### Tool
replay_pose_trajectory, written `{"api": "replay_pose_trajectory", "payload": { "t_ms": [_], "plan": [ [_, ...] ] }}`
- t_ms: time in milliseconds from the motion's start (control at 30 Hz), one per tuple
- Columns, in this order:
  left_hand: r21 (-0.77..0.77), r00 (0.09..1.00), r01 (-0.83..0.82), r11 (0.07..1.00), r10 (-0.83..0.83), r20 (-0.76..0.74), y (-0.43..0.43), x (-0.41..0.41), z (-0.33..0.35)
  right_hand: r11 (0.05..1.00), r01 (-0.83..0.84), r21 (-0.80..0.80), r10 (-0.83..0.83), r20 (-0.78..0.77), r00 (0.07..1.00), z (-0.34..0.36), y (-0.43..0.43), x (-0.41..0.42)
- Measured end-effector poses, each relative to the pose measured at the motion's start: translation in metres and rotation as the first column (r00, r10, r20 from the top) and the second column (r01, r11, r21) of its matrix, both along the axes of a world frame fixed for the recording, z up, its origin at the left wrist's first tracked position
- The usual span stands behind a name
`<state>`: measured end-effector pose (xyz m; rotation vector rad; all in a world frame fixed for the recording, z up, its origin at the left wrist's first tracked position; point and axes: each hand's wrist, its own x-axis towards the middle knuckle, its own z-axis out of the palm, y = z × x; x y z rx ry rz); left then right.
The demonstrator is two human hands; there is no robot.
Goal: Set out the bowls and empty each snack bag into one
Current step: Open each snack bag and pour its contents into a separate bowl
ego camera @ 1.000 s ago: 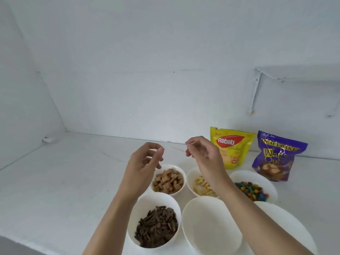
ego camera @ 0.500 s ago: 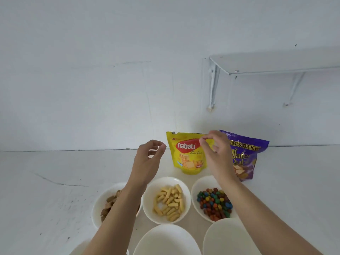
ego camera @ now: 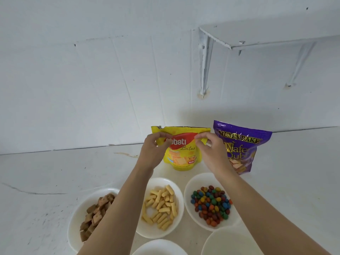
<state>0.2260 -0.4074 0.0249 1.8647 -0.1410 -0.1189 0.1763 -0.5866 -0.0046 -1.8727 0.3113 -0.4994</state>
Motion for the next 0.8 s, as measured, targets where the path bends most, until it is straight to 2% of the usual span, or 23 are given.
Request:
{"api": "replay_pose_trajectory", "payload": {
  "t_ms": [167, 500, 800],
  "plan": [
    [-0.075, 0.999, -0.053, 0.996, 0.053, -0.001, 0.002, -0.007, 0.006, 0.997, -0.041, 0.070, 0.038, 0.049, 0.998, -0.001, 0.002, 0.001],
    [-0.229, 0.971, -0.118, 0.966, 0.160, 0.176, 0.039, -0.042, 0.079, 0.981, -0.185, 0.059, 0.158, 0.309, 0.938, 0.068, 0.039, -0.018],
    [-0.283, 0.924, -0.170, 0.944, 0.253, 0.288, 0.104, -0.097, 0.118, 0.922, -0.362, 0.136, 0.297, 0.353, 0.888, 0.116, 0.096, -0.051]
  ]
}}
